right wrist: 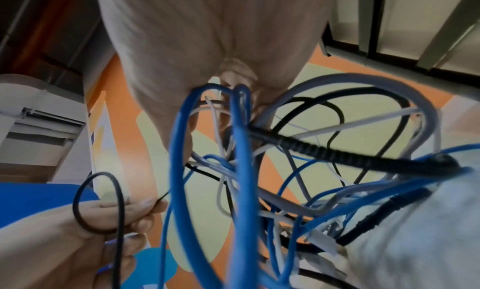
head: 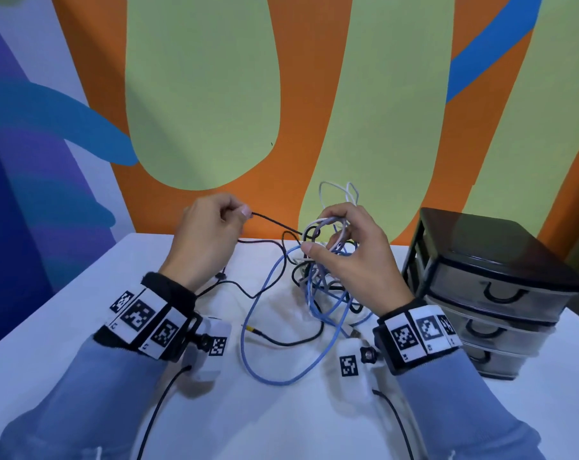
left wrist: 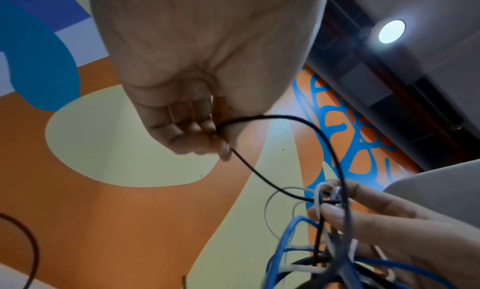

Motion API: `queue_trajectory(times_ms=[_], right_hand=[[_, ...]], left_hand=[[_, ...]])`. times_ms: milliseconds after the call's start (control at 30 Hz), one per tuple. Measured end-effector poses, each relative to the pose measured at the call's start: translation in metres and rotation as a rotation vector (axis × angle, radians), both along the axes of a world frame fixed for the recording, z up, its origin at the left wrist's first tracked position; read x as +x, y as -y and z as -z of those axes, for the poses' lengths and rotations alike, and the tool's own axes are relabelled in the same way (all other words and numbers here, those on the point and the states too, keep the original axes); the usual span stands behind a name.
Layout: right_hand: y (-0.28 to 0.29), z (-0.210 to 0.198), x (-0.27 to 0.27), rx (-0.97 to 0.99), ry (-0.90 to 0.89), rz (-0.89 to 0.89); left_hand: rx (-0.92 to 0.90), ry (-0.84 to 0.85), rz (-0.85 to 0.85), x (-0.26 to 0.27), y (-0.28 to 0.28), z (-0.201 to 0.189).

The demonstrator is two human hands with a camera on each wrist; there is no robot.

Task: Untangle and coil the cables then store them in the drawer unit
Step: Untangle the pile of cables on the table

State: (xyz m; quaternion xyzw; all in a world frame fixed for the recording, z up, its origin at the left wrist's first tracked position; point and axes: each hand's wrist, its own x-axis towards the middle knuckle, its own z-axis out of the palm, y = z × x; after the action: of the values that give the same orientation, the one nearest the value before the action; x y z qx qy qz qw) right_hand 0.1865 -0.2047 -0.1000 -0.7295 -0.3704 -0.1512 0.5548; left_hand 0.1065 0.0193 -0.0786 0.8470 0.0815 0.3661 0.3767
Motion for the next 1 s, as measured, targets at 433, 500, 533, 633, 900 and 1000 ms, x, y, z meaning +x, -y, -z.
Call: queue_trajectory(times_ms=[433,500,533,633,900,1000], right_hand=[[-0.009,-0.002,-0.015,0.096,-0.052,-0.161],[-0.009,-0.002,-0.015,0.098,-0.031,-0.144],[-0.009,-0.002,-0.015,0.109,-0.029,-0.142],[-0.009,-0.003,-0.015,0.135,-0.039,-0.169],[-0.009,-0.003,-0.012,0.152,0.005,-0.106],[-0.008,-0.003,-0.012,0.079,0.117,-0.05]], left_hand=[[0.107,-0.089,0.292,-0.002,0.028,0.004],[0.071,-0.147,0.307,0.0,0.027,0.007],[0.047,-0.174,0.324,0.002,0.027,0.009],[-0.096,-0.204,0.392,0.003,0.032,0.015],[0.047,-0.063,0.184,-0.001,0.044,0.011],[-0.038,-0.072,0.294,0.001,0.045,0.011]])
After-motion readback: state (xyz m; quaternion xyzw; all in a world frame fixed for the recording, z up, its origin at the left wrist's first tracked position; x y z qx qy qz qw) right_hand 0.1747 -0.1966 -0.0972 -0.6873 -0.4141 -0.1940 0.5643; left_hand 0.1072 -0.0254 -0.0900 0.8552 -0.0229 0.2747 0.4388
